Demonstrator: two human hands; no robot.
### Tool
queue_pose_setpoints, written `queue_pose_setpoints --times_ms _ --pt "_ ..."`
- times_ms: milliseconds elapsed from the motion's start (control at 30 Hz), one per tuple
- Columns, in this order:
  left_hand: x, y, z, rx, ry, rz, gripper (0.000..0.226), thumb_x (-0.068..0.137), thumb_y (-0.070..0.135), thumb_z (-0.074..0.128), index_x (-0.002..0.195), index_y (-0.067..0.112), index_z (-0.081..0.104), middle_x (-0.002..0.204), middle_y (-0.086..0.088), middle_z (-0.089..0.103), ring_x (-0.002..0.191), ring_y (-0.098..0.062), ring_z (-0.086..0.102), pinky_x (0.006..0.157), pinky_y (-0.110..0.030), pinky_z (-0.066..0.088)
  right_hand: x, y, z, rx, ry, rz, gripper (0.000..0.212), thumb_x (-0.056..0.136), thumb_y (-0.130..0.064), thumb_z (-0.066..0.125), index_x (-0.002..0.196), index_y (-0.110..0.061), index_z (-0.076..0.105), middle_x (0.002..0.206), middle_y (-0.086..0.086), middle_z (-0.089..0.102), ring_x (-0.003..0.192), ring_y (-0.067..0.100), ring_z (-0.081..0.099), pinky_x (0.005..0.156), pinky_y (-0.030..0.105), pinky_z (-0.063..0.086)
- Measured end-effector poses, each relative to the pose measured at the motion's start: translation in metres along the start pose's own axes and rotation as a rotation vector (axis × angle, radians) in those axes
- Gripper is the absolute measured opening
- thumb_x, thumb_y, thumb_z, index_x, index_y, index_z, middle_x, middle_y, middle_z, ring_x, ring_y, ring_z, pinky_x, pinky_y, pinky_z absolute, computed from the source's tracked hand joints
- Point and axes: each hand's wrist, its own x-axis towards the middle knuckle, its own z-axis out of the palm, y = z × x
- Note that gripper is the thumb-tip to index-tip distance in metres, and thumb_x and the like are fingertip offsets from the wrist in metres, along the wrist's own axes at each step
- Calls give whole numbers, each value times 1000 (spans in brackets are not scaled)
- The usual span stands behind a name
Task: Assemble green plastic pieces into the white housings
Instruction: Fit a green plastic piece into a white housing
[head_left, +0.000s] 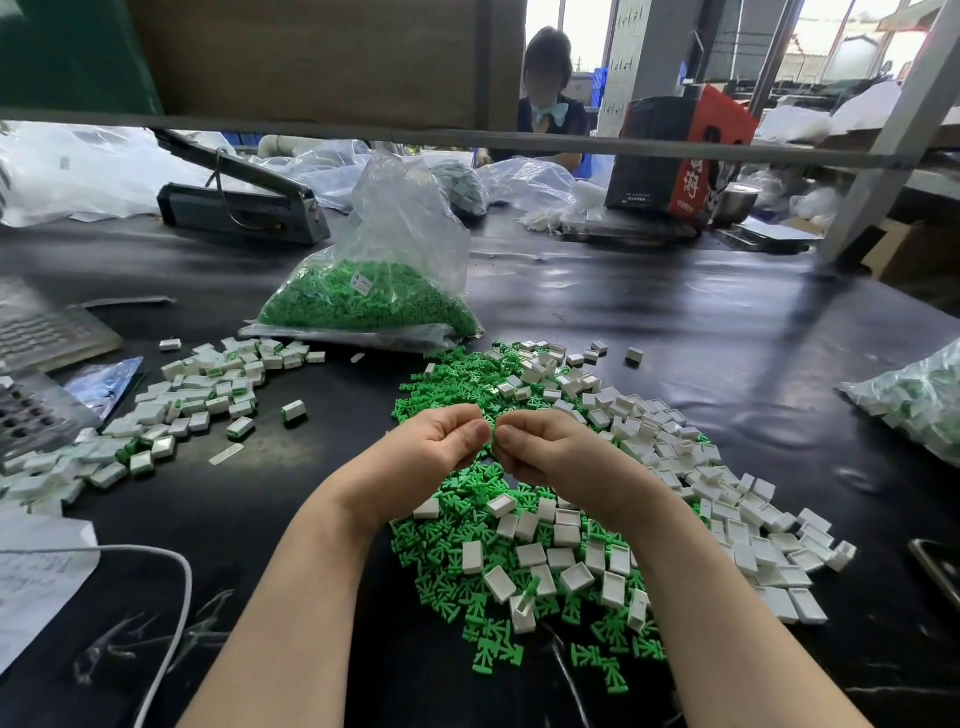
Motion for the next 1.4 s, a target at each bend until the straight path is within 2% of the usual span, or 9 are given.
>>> queue_pose_setpoints --times_ms 433,467,500,667,800,833,867,933,1400 --pt "-3 9 1 96 -27 32 22 102 19 47 82 19 56 62 30 37 61 5 47 66 -15 41 -1 -1 1 -68 -6 1 28 101 -20 46 83 -1 55 76 12 49 73 25 43 72 43 36" --pt "-3 10 0 94 -28 30 17 102 20 47 93 13 60 76 20 68 77 8 62 68 -20 46 -1 -1 1 -70 -4 0 28 102 -19 46 85 1 55 76 13 49 73 25 44 72 43 36" --pt "-3 10 0 94 -13 18 21 102 21 48 105 2 58 109 18 46 104 2 53 79 -31 47 -1 -1 1 -75 -4 -4 28 102 -18 46 85 2 55 76 13 49 73 25 44 72 43 37" --pt "-5 11 1 115 -3 -18 27 101 21 49 112 -3 55 110 16 52 111 4 43 100 -42 41 -1 -4 1 -117 -25 -7 28 102 -14 45 76 -12 53 72 8 47 69 22 41 67 38 35" --pt "-5 10 0 97 -18 -15 15 101 21 49 97 13 62 74 27 60 90 9 60 92 -33 45 -1 -4 2 -127 -24 -13 30 103 -16 46 73 -15 53 69 4 47 67 20 40 65 35 35" --pt "-5 10 1 94 -6 -12 17 101 21 49 103 9 62 99 21 64 97 7 60 93 -32 46 -1 -4 2 -127 -23 -14 30 103 -17 46 74 -14 54 69 6 48 67 20 41 66 36 35" --pt "-5 11 0 92 -2 -5 17 101 21 49 101 8 61 93 28 25 107 -1 54 87 -29 47 -1 -4 1 -123 -20 -13 29 103 -18 46 76 -12 55 71 8 48 68 21 42 67 38 36" --pt "-6 12 1 82 2 18 21 102 19 48 83 19 57 63 25 38 65 7 38 71 -18 42 0 -3 0 -98 -3 -12 27 103 -19 46 82 -4 56 75 11 50 71 22 45 71 41 38" --pt "-9 9 -1 15 14 -3 31 103 22 44 73 20 50 68 7 39 68 -10 36 74 -33 33 -1 -2 0 1 -6 26 33 104 -22 45 76 -12 61 68 8 49 56 7 41 58 19 36"
